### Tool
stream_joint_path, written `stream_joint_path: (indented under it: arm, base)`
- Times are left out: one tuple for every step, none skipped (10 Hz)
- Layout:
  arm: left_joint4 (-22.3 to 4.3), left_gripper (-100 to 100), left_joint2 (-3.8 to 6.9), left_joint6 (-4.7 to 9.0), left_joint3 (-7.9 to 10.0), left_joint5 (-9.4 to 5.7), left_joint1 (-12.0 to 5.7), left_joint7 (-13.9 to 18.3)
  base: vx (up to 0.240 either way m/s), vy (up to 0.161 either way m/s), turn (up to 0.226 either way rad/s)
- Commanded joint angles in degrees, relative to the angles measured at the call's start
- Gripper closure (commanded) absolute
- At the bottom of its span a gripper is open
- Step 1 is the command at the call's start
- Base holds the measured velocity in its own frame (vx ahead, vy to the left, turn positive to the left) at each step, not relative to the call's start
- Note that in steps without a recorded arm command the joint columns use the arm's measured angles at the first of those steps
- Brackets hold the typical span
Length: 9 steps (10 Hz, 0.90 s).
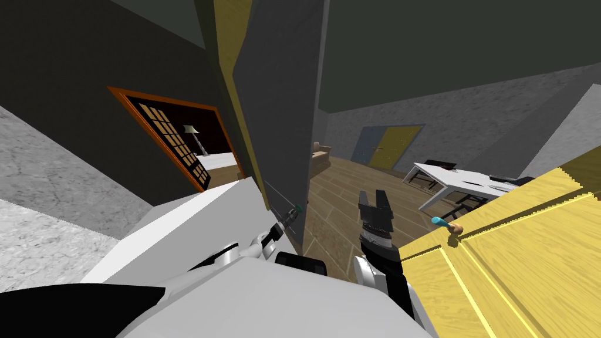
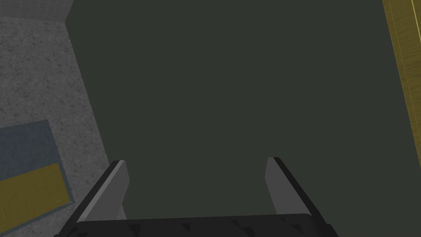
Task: Push the door open
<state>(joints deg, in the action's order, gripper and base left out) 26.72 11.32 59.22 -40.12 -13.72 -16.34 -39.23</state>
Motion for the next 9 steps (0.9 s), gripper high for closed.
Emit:
stream_joint_path:
  arm:
    - [0.18, 100, -0.2, 0.12, 0.41, -0.38, -0.04, 2.15]
    - [0.62, 100, -0.41, -0.08, 0.84, -0.85, 0.34, 4.18]
    - [0.62, 100, -0.41, -0.08, 0.84, -0.85, 0.34, 4.45]
    - [1.08, 100, -0.63, -0.3, 1.29, -1.35, 0.73, 6.71]
    - [1.57, 100, -0.87, -0.53, 1.77, -1.87, 1.15, 8.16]
    - [1.57, 100, -0.87, -0.53, 1.77, -1.87, 1.15, 9.14]
    - [2.05, 100, -1.1, -0.75, 2.24, -2.39, 1.56, 11.09]
    - [2.05, 100, -1.1, -0.75, 2.24, -2.39, 1.56, 11.5]
    - [2.54, 100, -1.34, -0.98, 2.72, -2.92, 1.98, 13.77]
  base:
    - [0.044, -0.011, -0.02]
    - [0.044, -0.018, -0.032]
    - [0.032, -0.013, -0.019]
    - [0.036, -0.011, -0.043]
    - [0.049, -0.01, -0.054]
    - [0.037, -0.008, -0.022]
    - [0.044, -0.015, -0.032]
    - [0.037, -0.012, -0.02]
    - [0.045, -0.017, -0.035]
